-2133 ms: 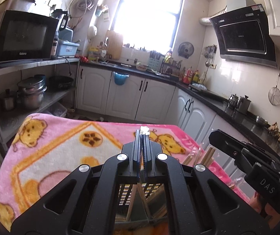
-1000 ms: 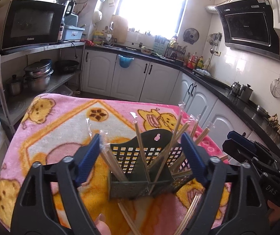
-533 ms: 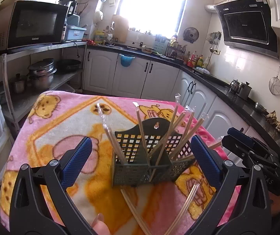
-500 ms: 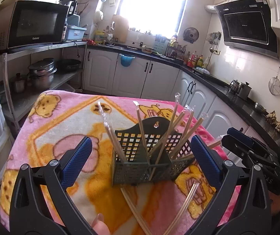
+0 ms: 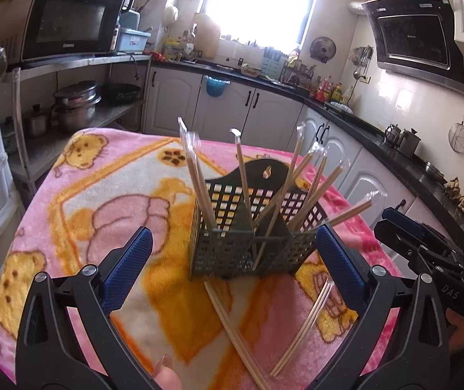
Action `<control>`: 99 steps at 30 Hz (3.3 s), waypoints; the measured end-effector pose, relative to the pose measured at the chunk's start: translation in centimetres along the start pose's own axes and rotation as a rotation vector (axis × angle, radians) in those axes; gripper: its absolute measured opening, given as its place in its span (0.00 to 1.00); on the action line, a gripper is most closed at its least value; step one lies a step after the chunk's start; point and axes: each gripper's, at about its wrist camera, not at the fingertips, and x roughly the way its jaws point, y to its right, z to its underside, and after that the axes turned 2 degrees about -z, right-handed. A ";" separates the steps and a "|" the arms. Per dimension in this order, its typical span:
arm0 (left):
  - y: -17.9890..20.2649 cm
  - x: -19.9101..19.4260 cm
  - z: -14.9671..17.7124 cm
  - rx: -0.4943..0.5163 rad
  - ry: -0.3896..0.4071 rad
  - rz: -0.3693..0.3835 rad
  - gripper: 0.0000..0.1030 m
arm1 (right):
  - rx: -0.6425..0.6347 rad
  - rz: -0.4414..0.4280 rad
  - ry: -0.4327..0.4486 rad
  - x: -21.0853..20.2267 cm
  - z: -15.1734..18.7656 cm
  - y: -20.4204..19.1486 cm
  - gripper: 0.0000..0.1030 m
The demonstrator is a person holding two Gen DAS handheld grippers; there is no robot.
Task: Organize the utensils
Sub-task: 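Withdraw both open tools from the basket toward the loose chopsticks, then lower both tools onto the wrapped chopsticks beside the basket and close them, then lift the gripped chopsticks up over the basket with both tools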
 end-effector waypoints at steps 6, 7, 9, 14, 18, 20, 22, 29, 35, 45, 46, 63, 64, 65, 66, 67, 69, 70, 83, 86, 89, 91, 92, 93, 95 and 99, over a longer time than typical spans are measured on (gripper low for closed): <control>-0.2 0.3 1.1 -0.003 -0.021 -0.009 0.90 | 0.002 -0.006 -0.030 0.3 1.2 -0.3 0.66; -0.2 0.3 1.3 -0.002 -0.021 -0.013 0.90 | 0.006 -0.006 -0.033 0.3 1.4 -0.3 0.67; -0.3 0.4 1.6 -0.001 -0.028 -0.020 0.90 | 0.008 -0.008 -0.040 0.4 1.7 -0.4 0.70; -0.6 0.8 2.3 -0.005 -0.048 -0.028 0.90 | 0.019 -0.003 -0.057 0.6 2.5 -0.4 0.74; -0.7 1.1 2.6 -0.006 -0.059 -0.034 0.90 | 0.030 0.001 -0.067 0.6 3.0 -0.1 0.76; -0.7 1.3 2.8 -0.009 -0.067 -0.037 0.90 | 0.034 0.003 -0.075 0.7 3.2 0.0 0.78; -0.7 1.5 3.0 -0.010 -0.073 -0.038 0.90 | 0.040 0.006 -0.086 0.9 3.5 0.1 0.79; -1.0 2.9 4.0 -0.014 -0.117 -0.047 0.90 | 0.059 0.015 -0.132 1.8 5.0 0.7 0.79; -1.2 4.8 5.0 -0.026 -0.178 -0.037 0.90 | 0.078 0.031 -0.173 2.7 6.0 1.7 0.79; -2.2 9.3 7.0 -0.097 -0.292 0.022 0.90 | 0.130 0.083 -0.261 4.2 8.2 4.4 0.79; -2.3 9.8 7.2 -0.104 -0.302 0.020 0.90 | 0.140 0.089 -0.270 4.4 8.4 4.8 0.79; -2.6 13.4 7.6 -0.141 -0.361 -0.041 0.48 | 0.347 0.120 -0.415 8.1 10.3 11.0 0.55; -2.6 13.4 7.7 -0.136 -0.359 -0.046 0.46 | 0.347 0.120 -0.424 8.5 10.6 11.1 0.53; -2.6 13.5 7.8 -0.128 -0.356 -0.053 0.44 | 0.341 0.125 -0.421 8.6 10.7 11.1 0.52; -2.4 13.7 7.9 -0.122 -0.354 -0.059 0.43 | 0.338 0.125 -0.420 8.6 10.7 11.1 0.51; -2.5 13.7 7.8 -0.120 -0.352 -0.063 0.41 | 0.335 0.126 -0.419 8.7 10.6 11.1 0.51; -2.4 13.8 7.9 -0.117 -0.349 -0.076 0.36 | 0.317 0.138 -0.419 8.9 10.7 11.1 0.46; -2.4 13.8 8.0 -0.114 -0.347 -0.084 0.32 | 0.308 0.142 -0.419 9.0 10.7 11.0 0.44; -5.2 13.4 8.1 -0.191 -0.357 -0.042 0.11 | 0.301 0.103 -0.389 8.8 10.6 10.4 0.08; -5.9 13.0 8.2 -0.219 -0.364 -0.011 0.10 | 0.295 0.074 -0.358 8.2 10.2 9.8 0.07; -6.5 11.9 8.2 -0.234 -0.353 0.004 0.07 | 0.270 0.052 -0.313 7.3 9.4 8.9 0.06; -6.3 10.7 7.9 -0.222 -0.328 0.015 0.06 | 0.251 0.037 -0.274 6.4 8.5 8.2 0.06; -5.9 10.2 7.6 -0.217 -0.316 0.019 0.06 | 0.239 0.035 -0.260 6.1 8.2 8.0 0.06; -5.7 9.4 7.3 -0.211 -0.294 0.030 0.05 | 0.224 0.033 -0.242 5.7 7.7 7.5 0.06; -5.4 7.9 6.5 -0.205 -0.248 0.049 0.05 | 0.209 0.017 -0.212 5.0 6.8 6.8 0.06; -5.0 5.4 4.9 -0.182 -0.179 0.072 0.04 | 0.175 -0.006 -0.167 3.8 5.5 5.5 0.05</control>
